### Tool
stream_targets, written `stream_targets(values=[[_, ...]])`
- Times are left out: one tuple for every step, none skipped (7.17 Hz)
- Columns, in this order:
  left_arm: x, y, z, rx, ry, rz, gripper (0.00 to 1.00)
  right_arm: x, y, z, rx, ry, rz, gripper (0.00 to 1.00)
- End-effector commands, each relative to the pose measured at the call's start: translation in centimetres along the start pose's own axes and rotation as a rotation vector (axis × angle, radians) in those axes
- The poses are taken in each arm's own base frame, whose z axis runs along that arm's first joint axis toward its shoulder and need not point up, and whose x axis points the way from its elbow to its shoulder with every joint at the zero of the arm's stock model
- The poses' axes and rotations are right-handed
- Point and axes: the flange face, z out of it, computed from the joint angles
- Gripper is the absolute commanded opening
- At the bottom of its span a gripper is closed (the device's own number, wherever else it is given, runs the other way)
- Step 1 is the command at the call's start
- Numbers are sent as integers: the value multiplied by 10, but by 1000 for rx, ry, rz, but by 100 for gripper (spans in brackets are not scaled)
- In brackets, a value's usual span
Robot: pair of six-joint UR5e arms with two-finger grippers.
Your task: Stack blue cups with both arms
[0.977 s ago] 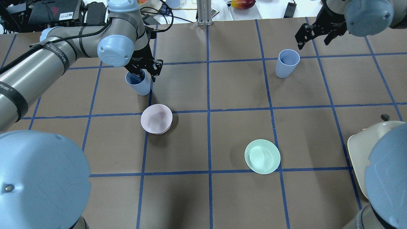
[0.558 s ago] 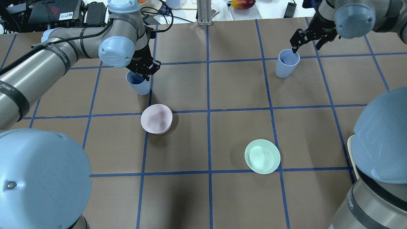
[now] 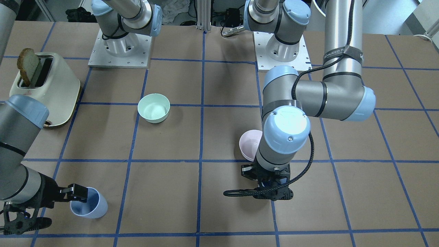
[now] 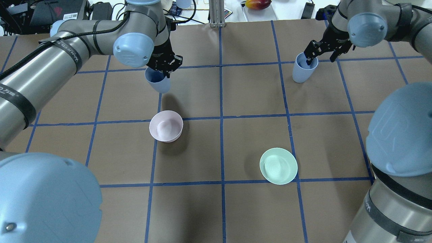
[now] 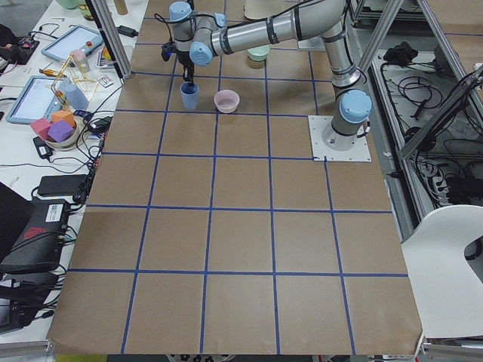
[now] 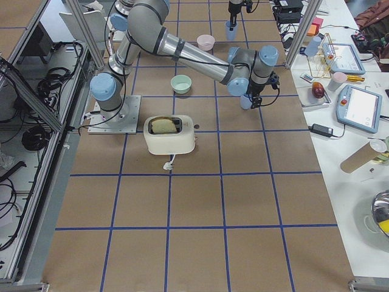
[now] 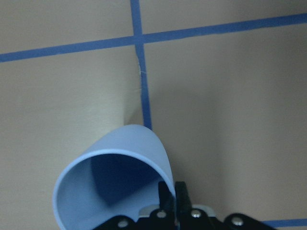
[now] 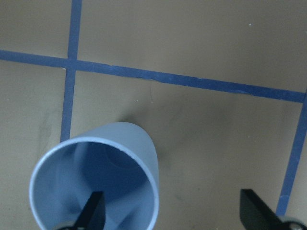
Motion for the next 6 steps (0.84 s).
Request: stream_targets(values=[[86,23,-7,-4,82,-131,0,1,1,15,-33,-11,-4,82],[136,50,-12,-14,111,-131,0,0,2,16,-51,-20,-1,50],[173,84,-19,-29,106,-96,0,0,3,18,-55,-21,-1,28],[197,109,-3,-61,88,-114,0,0,4,19,-68,-26,0,5],[199,123,4,-83,76,-135,0,-1,6,19,-93,-34,4,0],[198,127,19,-99,60,-139,0,-1,8,17,-103,-38,4,0]])
